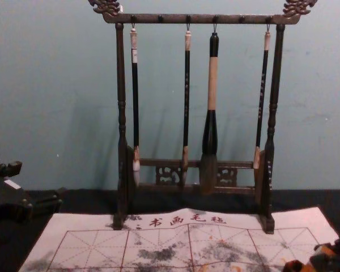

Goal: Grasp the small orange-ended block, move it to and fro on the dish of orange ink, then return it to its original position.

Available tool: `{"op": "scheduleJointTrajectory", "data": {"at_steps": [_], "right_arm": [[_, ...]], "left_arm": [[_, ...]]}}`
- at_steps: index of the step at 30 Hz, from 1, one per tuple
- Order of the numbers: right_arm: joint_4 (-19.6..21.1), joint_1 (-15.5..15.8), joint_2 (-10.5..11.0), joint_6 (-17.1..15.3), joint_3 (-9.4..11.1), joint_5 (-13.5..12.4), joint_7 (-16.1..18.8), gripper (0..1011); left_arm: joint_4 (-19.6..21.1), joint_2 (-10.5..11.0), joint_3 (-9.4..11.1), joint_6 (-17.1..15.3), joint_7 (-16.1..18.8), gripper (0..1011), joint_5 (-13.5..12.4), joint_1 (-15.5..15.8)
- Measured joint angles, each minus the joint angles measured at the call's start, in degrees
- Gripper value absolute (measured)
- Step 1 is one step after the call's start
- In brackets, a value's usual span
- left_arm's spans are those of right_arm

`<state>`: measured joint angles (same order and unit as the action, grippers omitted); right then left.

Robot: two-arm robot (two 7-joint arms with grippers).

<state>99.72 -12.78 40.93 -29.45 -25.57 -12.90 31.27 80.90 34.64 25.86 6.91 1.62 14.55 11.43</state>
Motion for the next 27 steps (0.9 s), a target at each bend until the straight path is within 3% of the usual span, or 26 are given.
{"op": "scheduleJointTrajectory", "data": {"at_steps": [27], "right_arm": [[-1.86,-1.94,-1.35,-1.11,-2.37,1.87,0.67,111]], "left_arm": [[0.0,0.0,0.0,0.0,0.0,1001,0.0,0.0]]}}
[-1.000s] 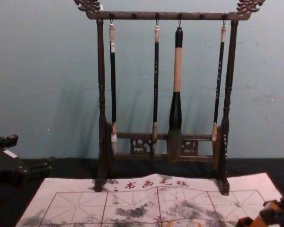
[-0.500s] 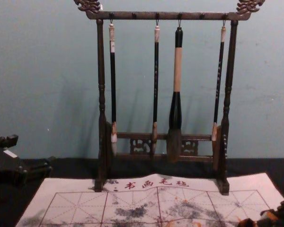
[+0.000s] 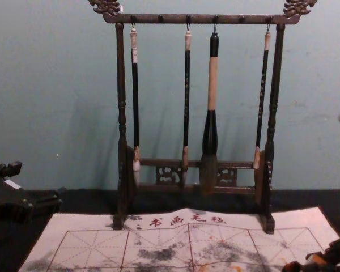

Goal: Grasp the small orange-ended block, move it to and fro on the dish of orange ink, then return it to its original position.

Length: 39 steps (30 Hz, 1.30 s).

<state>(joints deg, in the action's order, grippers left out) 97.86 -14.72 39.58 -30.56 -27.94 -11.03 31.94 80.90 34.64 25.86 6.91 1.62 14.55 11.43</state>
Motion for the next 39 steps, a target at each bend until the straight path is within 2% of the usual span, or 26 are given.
{"op": "scheduleJointTrajectory", "data": {"at_steps": [39], "right_arm": [[-0.18,-0.4,-0.38,-0.4,-0.26,0.4,0.55,111]], "left_arm": [[0.0,0.0,0.0,0.0,0.0,1001,0.0,0.0]]}}
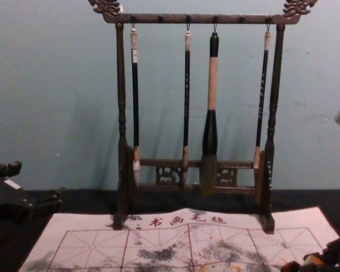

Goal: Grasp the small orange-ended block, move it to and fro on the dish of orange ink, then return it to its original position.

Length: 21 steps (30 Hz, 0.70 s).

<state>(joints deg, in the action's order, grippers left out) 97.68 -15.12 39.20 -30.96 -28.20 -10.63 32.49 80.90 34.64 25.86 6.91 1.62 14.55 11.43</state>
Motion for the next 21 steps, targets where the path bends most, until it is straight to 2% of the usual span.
{"op": "scheduleJointTrajectory", "data": {"at_steps": [13,18,19,21], "right_arm": [[0.0,0.0,0.0,0.0,0.0,0.0,-0.04,122],[0.0,0.0,0.0,0.0,0.0,0.0,-0.04,246],[0.0,0.0,0.0,0.0,0.0,0.0,-0.04,307],[0.01,0.0,0.0,0.0,0.0,0.0,-0.04,341]], "left_arm": [[0.0,0.0,0.0,0.0,0.0,1001,0.0,0.0],[0.0,0.0,0.0,0.0,0.0,1001,0.0,0.0],[0.0,0.0,0.0,0.0,0.0,1001,0.0,0.0],[0.0,0.0,0.0,0.0,0.0,1001,0.0,0.0]]}}
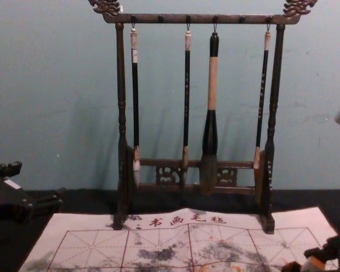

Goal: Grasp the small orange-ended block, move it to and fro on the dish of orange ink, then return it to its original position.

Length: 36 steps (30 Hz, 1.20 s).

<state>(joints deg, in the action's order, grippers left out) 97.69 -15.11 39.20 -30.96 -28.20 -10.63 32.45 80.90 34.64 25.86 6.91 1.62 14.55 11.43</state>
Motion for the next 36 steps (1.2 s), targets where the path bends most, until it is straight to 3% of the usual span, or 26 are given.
{"op": "scheduleJointTrajectory", "data": {"at_steps": [16,22,31,36], "right_arm": [[0.0,0.0,0.0,0.0,0.0,0.0,0.0,870],[0.0,0.0,0.0,0.0,0.0,0.0,0.01,1003],[0.01,0.15,-0.06,0.2,0.1,0.01,-0.21,1000],[0.19,1.11,-0.75,2.04,1.37,-0.19,-1.62,1000]], "left_arm": [[0.0,0.0,0.0,0.0,0.0,1002,0.0,0.0],[0.0,0.0,0.0,0.0,0.0,1001,0.0,0.0],[0.0,0.0,0.0,0.0,0.0,1001,0.0,0.0],[0.0,0.0,0.0,0.0,0.0,1001,0.0,0.0]]}}
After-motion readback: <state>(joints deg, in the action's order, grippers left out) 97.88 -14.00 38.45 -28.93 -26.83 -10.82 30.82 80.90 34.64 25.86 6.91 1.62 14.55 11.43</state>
